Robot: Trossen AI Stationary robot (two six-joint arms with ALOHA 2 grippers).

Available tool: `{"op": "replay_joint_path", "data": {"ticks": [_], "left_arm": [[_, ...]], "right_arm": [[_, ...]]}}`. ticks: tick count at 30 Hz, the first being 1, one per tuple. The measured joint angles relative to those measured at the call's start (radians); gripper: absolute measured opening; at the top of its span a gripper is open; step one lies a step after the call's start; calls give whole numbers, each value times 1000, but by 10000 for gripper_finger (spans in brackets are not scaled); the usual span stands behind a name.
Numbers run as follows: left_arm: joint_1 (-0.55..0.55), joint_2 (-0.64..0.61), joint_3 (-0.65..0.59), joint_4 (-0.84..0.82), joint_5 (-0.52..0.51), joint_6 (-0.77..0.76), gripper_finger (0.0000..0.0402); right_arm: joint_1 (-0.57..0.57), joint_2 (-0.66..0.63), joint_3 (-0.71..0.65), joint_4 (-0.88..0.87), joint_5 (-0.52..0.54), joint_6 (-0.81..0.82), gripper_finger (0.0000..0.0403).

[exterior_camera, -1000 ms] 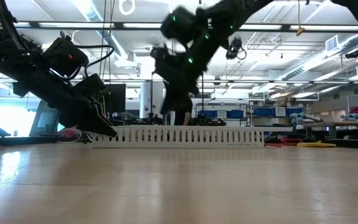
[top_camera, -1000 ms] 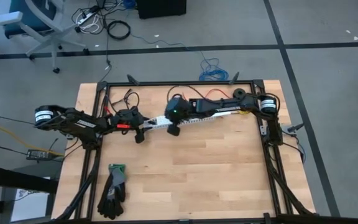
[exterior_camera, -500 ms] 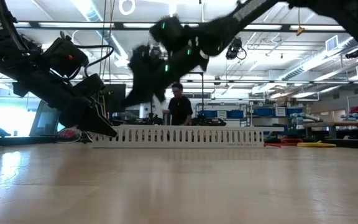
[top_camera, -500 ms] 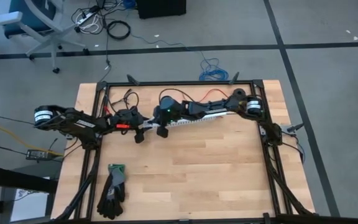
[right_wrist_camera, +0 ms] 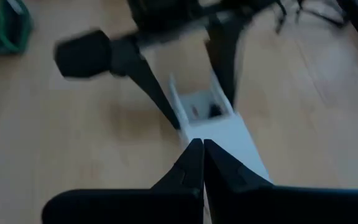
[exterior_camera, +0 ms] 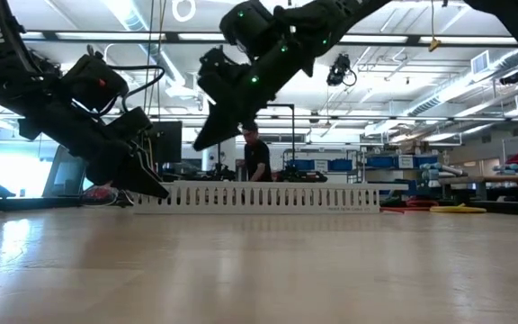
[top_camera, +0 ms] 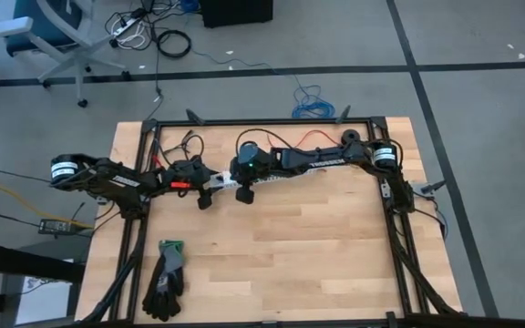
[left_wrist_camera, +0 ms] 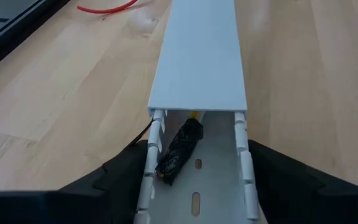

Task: Ziptie cables
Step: Close the cable duct with the cable duct lid

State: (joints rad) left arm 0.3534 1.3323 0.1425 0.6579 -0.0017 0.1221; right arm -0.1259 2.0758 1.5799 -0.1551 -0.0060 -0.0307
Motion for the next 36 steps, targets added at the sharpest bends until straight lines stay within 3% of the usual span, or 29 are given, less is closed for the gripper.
{"op": "replay_joint_path", "data": {"ticks": [6,13,27,36], "left_arm": [[0,-34,3,-6,1,-27,270],[0,-53,6,-71,0,-50,270],[0,-43,5,-81,1,-75,271],[0,-43,4,-60,3,-81,271]], "right_arm": [[-9,-56,1,-110,12,-8,0],[-22,-68,-58,-114,12,16,0],[-40,-110,-213,0,13,63,0],[-82,-296,-491,247,14,129,0]]}}
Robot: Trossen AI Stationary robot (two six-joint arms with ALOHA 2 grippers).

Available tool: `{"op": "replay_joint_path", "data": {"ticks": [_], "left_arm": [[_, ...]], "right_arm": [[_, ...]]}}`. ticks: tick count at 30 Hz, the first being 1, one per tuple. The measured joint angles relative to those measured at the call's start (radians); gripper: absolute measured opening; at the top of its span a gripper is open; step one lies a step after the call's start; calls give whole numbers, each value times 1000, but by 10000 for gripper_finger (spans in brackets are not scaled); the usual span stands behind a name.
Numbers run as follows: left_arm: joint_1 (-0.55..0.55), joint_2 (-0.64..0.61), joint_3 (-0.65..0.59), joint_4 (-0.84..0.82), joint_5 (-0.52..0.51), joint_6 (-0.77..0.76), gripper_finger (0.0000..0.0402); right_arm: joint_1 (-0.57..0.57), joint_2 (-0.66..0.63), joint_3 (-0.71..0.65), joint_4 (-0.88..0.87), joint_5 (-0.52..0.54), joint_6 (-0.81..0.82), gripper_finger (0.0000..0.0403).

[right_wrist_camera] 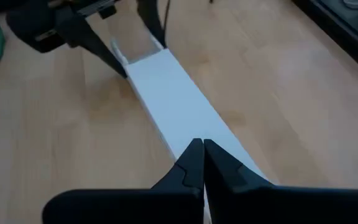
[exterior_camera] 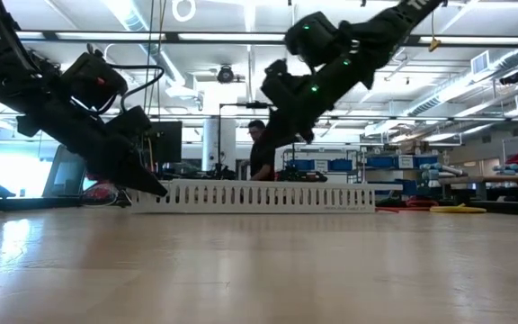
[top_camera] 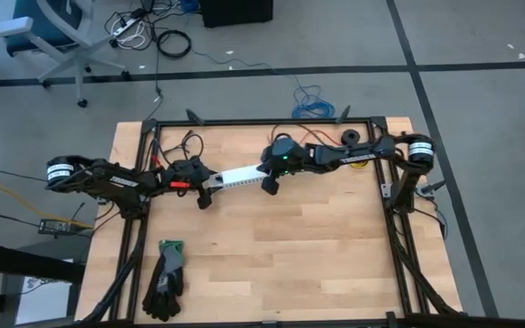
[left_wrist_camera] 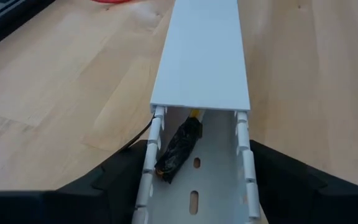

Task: Ziptie cables
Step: Close the cable duct with the cable duct lid

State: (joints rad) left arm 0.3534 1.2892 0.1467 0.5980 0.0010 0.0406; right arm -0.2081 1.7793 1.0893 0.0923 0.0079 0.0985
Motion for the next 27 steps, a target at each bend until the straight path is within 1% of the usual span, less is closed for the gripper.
{"op": "replay_joint_path", "data": {"ticks": [3,6,16,27], "left_arm": [[0,0,0,15,0,0,271],[0,0,1,16,16,-16,271],[0,9,1,8,19,-51,274],[0,34,1,12,24,-54,322]], "right_arm": [[-9,-41,-73,26,-1,40,0],[-10,-52,-112,69,-1,41,0],[2,-48,-125,100,-2,2,0],[3,-46,-125,101,-2,-14,0]]}}
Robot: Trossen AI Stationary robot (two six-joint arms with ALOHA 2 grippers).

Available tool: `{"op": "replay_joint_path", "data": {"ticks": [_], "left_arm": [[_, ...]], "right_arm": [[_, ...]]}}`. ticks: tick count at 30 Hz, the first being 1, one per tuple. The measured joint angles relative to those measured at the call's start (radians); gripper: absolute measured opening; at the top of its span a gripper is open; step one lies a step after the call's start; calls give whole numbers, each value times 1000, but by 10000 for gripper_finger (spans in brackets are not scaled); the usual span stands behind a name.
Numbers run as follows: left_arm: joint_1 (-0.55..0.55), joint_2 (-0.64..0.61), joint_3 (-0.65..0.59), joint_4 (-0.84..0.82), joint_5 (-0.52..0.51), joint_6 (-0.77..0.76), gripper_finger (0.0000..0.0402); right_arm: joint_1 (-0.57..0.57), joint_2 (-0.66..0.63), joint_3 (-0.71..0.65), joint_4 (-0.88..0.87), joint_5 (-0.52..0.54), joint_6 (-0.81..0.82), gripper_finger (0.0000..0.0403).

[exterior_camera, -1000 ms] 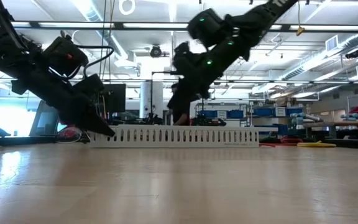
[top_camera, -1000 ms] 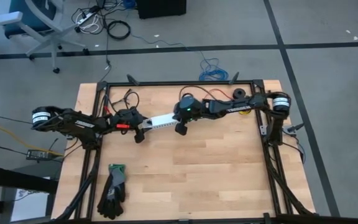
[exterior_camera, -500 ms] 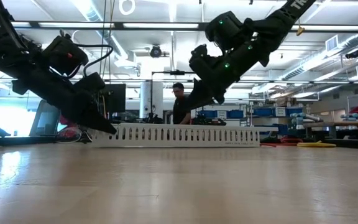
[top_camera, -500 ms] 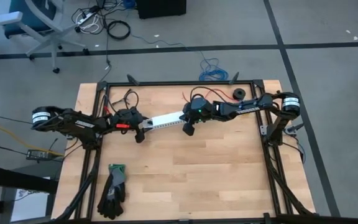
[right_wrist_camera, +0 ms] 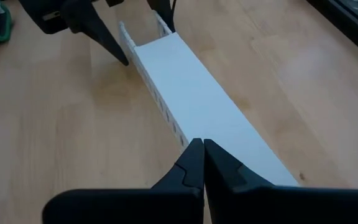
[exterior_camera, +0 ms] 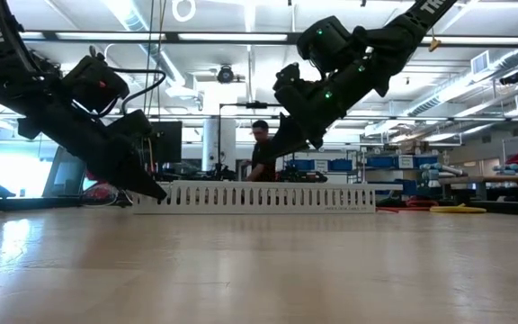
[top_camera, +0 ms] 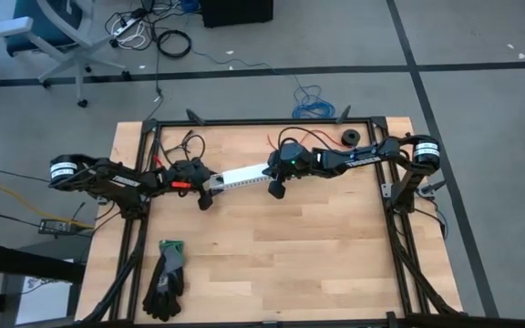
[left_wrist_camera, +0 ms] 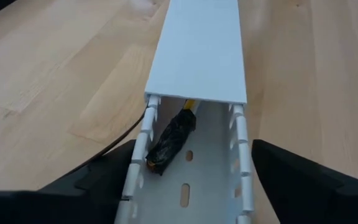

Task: Ziptie cables
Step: Close the cable duct with the cable duct lid

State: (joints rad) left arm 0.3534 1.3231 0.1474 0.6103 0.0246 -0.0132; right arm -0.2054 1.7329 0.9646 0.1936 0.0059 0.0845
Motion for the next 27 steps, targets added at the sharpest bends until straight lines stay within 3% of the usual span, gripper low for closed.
{"op": "replay_joint_path", "data": {"ticks": [16,22,27], "left_arm": [[0,-28,0,-54,2,12,325],[0,-160,-1,-216,-33,37,325],[0,-245,-35,-240,-35,58,325]], "right_arm": [[-1,1,0,7,0,0,0],[-5,2,0,14,0,1,0],[-20,2,0,24,0,11,0]]}}
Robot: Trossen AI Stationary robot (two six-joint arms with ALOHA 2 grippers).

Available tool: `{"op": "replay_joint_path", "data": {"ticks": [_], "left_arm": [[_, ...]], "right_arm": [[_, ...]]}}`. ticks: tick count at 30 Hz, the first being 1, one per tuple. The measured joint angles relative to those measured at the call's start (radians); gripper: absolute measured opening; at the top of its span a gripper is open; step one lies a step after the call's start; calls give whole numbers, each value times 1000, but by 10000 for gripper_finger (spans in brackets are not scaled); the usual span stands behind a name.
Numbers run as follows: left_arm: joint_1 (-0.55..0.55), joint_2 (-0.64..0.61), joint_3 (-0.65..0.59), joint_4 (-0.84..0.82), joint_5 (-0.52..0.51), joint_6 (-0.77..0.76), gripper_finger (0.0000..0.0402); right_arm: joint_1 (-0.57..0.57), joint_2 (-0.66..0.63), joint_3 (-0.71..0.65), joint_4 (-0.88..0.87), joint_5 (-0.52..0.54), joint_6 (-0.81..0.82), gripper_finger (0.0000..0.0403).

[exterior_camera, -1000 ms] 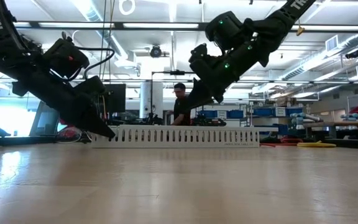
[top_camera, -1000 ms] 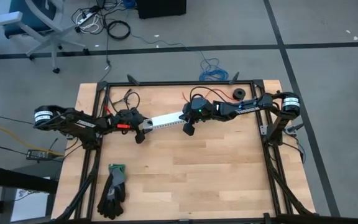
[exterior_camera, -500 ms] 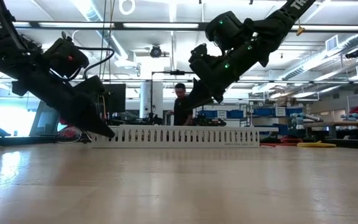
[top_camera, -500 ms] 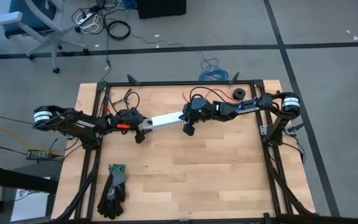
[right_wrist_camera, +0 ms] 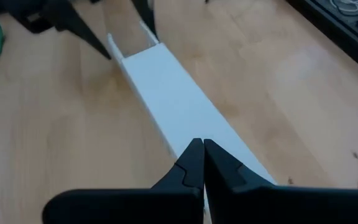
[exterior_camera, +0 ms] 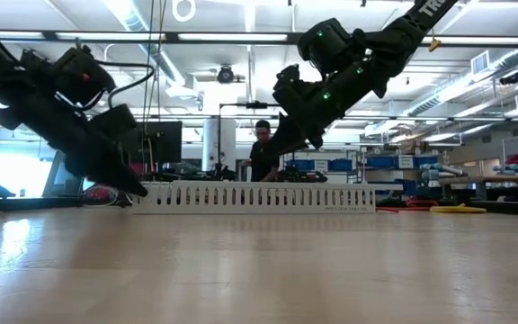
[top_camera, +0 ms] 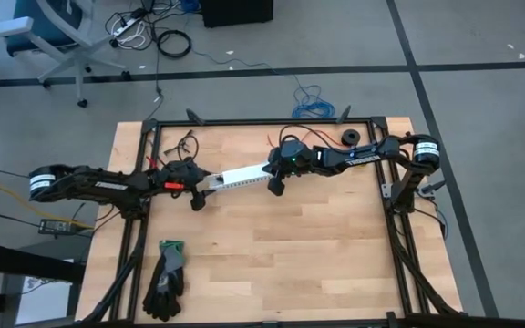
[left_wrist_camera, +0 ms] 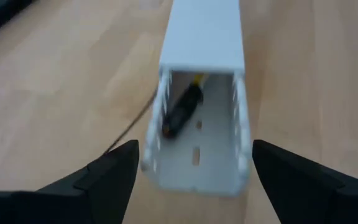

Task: Ziptie cables
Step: Close the cable duct with the cable duct lid

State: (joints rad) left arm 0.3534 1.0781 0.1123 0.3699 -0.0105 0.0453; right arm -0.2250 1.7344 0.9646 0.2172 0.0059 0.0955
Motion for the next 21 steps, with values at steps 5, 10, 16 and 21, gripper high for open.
{"op": "replay_joint_path", "data": {"ticks": [5,10,16,21], "left_arm": [[0,3,-73,71,-1,-53,325],[0,7,-104,218,9,-40,323],[0,38,-104,235,12,0,287],[0,100,-104,305,15,-18,251]], "right_arm": [[-7,0,0,43,-37,27,0],[-6,0,0,36,-54,61,0],[-7,0,15,23,-52,69,0],[-4,0,16,28,-62,69,0]]}}
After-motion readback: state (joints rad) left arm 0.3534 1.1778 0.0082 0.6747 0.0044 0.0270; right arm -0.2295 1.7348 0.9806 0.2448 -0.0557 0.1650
